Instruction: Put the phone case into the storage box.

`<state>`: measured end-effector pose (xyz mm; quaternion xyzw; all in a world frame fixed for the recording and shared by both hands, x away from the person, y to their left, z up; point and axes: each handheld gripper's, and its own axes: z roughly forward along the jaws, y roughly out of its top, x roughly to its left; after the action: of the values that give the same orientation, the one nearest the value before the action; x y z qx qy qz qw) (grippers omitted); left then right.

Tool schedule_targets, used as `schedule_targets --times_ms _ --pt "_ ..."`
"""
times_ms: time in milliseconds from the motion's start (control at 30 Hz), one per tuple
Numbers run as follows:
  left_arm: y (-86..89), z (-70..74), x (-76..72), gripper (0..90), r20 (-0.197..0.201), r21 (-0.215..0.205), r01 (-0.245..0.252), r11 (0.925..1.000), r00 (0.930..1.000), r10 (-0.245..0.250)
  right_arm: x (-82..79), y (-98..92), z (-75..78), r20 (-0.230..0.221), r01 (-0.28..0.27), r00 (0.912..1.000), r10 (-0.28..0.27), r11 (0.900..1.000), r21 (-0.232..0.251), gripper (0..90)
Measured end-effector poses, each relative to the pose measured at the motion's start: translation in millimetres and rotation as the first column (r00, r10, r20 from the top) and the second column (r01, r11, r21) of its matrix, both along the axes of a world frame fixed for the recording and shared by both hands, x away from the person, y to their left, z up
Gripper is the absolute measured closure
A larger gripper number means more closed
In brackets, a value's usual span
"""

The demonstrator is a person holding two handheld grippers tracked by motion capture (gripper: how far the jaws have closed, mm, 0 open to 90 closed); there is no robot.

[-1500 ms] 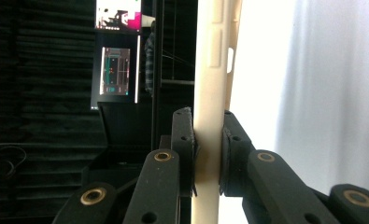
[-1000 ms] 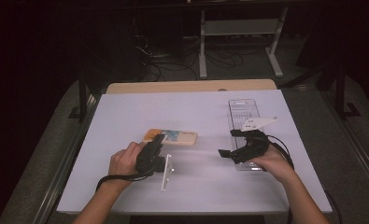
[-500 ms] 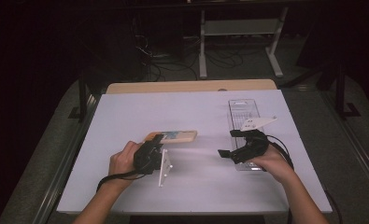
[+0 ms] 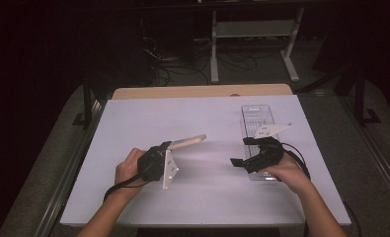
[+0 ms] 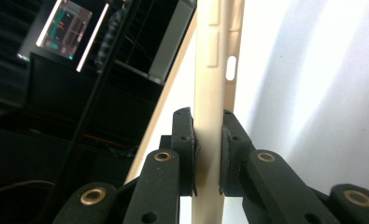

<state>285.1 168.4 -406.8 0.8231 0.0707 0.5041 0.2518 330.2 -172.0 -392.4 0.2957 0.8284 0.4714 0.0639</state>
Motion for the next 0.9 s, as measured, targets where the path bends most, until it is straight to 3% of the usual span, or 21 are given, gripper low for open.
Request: schedule_targets --times_ms 367,467,600,733,900 --pt "4.0 6.0 4.4 79.2 -0.096 -0.074 -0.015 0.9971 0.9953 0.008 0.1 0.1 -0.1 0.000 -0.002 1.0000 0.002 1.000 0.000 5.6" --pt "5.1 5.9 5.6 79.2 -0.127 -0.120 -0.026 0.9924 0.9919 0.010 0.2 0.0 -0.1 0.000 -0.003 1.0000 0.003 1.000 -0.003 5.6" --pt "7.8 8.4 7.7 79.2 -0.160 -0.150 -0.038 0.9879 0.9871 0.014 0.2 0.1 -0.1 0.000 -0.003 1.0000 0.003 1.000 -0.004 5.7" --pt "10.0 9.3 10.2 79.2 -0.207 -0.210 -0.058 0.9760 0.9783 0.014 -0.1 0.5 -0.2 0.001 -0.004 1.0000 0.004 1.000 -0.005 5.8" --pt "12.8 9.7 13.1 79.2 -0.253 -0.257 -0.083 0.9630 0.9673 0.015 -0.1 0.6 -0.2 0.001 -0.004 1.0000 0.004 1.000 -0.005 5.7"
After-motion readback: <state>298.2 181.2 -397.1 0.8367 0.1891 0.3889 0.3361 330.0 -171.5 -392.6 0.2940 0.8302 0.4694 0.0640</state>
